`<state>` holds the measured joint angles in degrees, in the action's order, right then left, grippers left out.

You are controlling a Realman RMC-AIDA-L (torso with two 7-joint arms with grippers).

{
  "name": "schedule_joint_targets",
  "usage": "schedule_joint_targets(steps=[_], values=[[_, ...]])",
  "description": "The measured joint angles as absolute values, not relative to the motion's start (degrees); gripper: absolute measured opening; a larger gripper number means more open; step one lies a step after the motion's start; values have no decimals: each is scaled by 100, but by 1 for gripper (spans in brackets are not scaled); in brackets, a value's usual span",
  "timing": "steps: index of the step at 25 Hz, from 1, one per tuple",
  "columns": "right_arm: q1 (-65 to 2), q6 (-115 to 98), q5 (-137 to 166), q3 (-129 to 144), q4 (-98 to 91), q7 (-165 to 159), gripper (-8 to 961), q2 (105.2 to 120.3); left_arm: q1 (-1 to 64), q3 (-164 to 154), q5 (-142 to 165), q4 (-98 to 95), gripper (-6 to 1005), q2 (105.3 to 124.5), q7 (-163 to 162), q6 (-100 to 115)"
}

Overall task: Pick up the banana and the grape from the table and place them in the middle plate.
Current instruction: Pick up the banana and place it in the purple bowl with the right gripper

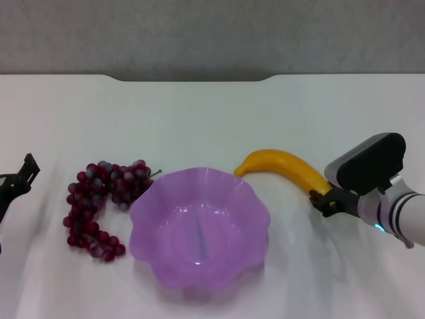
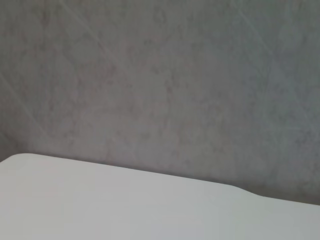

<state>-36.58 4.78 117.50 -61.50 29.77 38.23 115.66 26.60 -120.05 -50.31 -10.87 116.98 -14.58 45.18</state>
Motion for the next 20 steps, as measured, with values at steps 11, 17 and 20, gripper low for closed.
schedule_joint_targets(steps=[11, 17, 20], values=[[-3498, 63, 11750, -5889, 3101, 3822, 457, 11566, 2642, -12005, -5050, -1054, 814, 11698, -1459, 4517], [-3431, -5, 11751, -5862, 3179, 3817, 457, 11567, 2637, -11997, -5053, -1054, 814, 11699, -1459, 4517], [-3393, -72, 11750, -5859, 3209, 3817, 456, 11566, 2636, -11996, -5053, -1054, 814, 11698, -1456, 4517]])
